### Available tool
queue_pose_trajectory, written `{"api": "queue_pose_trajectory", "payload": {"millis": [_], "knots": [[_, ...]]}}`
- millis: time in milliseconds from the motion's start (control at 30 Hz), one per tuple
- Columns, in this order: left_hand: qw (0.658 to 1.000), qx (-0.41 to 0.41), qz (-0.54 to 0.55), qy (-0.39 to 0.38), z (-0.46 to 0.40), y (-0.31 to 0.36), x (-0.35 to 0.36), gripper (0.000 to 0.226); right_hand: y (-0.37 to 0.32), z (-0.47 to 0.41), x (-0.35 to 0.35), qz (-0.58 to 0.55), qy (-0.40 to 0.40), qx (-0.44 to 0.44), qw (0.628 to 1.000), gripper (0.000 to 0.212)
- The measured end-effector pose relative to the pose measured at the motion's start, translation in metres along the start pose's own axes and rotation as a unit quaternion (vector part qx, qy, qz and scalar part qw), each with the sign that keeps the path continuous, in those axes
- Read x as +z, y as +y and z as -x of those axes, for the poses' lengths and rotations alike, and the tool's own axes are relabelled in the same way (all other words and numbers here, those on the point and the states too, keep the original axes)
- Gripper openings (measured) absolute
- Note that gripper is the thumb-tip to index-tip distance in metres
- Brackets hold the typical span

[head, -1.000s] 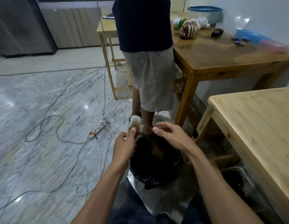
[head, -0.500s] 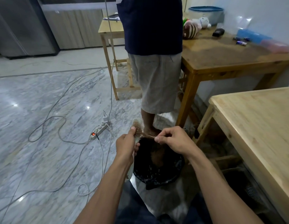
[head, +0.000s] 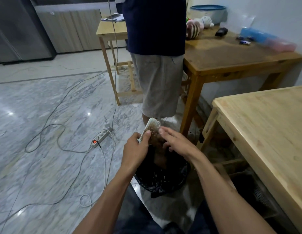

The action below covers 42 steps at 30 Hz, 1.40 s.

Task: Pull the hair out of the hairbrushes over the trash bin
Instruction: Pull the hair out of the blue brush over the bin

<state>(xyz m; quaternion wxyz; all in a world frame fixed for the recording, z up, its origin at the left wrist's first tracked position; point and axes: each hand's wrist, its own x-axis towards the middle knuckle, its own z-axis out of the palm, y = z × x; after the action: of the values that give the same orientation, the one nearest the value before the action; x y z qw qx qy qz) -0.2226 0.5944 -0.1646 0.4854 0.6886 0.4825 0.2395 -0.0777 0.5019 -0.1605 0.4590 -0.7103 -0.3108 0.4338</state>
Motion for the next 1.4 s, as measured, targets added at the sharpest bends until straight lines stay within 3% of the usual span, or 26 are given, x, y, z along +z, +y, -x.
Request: {"api": "queue_pose_trajectory", "payload": {"millis": [100, 233, 467, 800, 900, 1000, 1067, 1133, 1233, 1400], "knots": [[1.0, -0.011, 0.008, 0.006, -0.009, 0.0, -0.002, 0.056, 0.006, 0.005, 0.006, -0.039, -0.068, -0.008, 0.997, 0.045], [0.993, -0.07, 0.082, 0.038, -0.028, -0.005, -0.016, 0.051, 0.023, 0.014, -0.001, 0.045, 0.025, -0.083, 0.995, 0.041], [0.951, -0.215, 0.213, 0.059, -0.046, -0.014, -0.01, 0.033, 0.015, 0.026, -0.007, 0.132, 0.019, -0.113, 0.985, 0.041], [0.921, -0.28, 0.252, 0.098, -0.08, -0.024, -0.033, 0.052, 0.01, 0.03, -0.016, 0.121, 0.024, -0.1, 0.987, 0.037], [0.925, -0.267, 0.242, 0.119, -0.071, -0.02, -0.033, 0.043, 0.009, 0.026, -0.013, 0.126, 0.048, -0.084, 0.987, 0.037], [0.956, -0.175, 0.205, 0.118, -0.052, -0.022, -0.022, 0.046, 0.007, 0.021, -0.013, 0.166, 0.034, -0.036, 0.985, 0.031], [0.976, -0.123, 0.166, 0.075, -0.041, -0.023, -0.012, 0.048, 0.005, 0.016, -0.014, 0.266, 0.001, 0.032, 0.963, 0.046], [0.988, -0.089, 0.124, 0.027, -0.033, -0.02, -0.006, 0.05, 0.003, 0.011, -0.017, 0.328, 0.036, 0.071, 0.941, 0.062], [0.994, -0.064, 0.091, -0.016, -0.024, -0.007, 0.001, 0.052, -0.005, 0.011, -0.015, 0.262, 0.101, 0.018, 0.96, 0.055], [0.994, -0.038, 0.073, -0.069, -0.022, 0.006, 0.008, 0.055, -0.01, 0.011, 0.003, 0.059, 0.05, -0.041, 0.996, 0.035]]}}
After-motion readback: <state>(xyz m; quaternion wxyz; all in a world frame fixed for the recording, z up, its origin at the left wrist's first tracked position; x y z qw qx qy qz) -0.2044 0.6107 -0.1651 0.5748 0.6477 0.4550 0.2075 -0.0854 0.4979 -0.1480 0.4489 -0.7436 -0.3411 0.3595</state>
